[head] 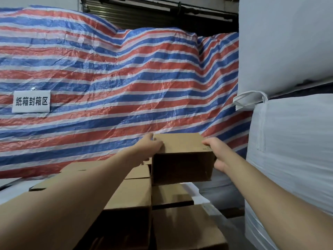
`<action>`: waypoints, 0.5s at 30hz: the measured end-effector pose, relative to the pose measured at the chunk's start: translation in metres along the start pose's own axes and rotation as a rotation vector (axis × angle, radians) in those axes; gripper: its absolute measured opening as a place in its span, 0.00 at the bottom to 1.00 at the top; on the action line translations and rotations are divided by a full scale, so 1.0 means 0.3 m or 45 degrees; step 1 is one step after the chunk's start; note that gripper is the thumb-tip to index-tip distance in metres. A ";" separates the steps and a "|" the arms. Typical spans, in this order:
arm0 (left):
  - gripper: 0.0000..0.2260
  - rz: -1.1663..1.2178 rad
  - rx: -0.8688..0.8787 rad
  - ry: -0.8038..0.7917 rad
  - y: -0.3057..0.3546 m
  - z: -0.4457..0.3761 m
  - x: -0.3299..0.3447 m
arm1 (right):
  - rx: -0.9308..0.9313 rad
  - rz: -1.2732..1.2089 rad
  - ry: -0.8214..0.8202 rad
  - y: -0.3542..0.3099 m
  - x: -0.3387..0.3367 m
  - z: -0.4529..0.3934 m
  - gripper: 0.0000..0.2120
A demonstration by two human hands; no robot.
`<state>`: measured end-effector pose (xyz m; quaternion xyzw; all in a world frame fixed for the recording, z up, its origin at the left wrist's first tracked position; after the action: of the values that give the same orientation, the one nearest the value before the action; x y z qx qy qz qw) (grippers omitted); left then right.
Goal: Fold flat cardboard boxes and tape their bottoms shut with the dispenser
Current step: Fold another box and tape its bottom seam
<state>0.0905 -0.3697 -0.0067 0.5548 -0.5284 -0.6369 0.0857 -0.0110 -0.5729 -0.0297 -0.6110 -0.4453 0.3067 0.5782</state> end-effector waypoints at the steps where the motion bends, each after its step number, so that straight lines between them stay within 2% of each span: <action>1: 0.24 -0.026 -0.008 -0.015 -0.010 -0.055 0.016 | 0.006 0.024 0.010 0.012 -0.019 -0.052 0.13; 4: 0.24 -0.184 -0.058 -0.056 -0.040 -0.188 0.064 | 0.029 0.065 0.018 0.062 -0.062 -0.186 0.14; 9: 0.19 -0.407 -0.183 -0.091 -0.103 -0.338 0.105 | 0.093 0.108 -0.010 0.178 -0.076 -0.326 0.08; 15: 0.23 -0.593 -0.353 -0.234 -0.202 -0.412 0.114 | 0.173 0.114 -0.026 0.297 -0.038 -0.426 0.08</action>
<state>0.2054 -0.4391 -0.0527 0.5842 -0.3000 -0.7532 -0.0360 0.1148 -0.6328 -0.1003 -0.5864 -0.4018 0.3680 0.5994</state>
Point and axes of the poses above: each hand's wrist, its own z-axis away from the middle knuckle, its own x-axis out of the palm, y = z × x, the point moved 4 cm from there along -z, towards the middle knuckle, and after that the axes turned 11 degrees about -y, right-handed, at the moved point
